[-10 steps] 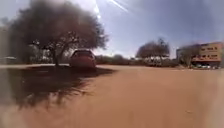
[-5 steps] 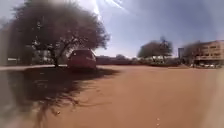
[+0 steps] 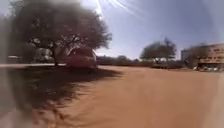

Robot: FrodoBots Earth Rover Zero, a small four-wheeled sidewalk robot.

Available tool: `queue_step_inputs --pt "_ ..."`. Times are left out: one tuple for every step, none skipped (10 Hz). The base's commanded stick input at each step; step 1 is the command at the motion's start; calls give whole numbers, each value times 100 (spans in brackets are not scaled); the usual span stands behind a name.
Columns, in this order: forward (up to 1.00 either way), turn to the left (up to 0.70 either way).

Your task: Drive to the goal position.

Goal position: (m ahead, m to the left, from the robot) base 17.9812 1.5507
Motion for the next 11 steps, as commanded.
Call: queue_step_inputs --pt "100 0" --pt "100 0" --pt "100 0" --pt "100 0" --pt "100 0" --pt "100 0" --pt "100 0" --pt "100 0" --pt "100 0" --pt "100 0" --pt "100 0"
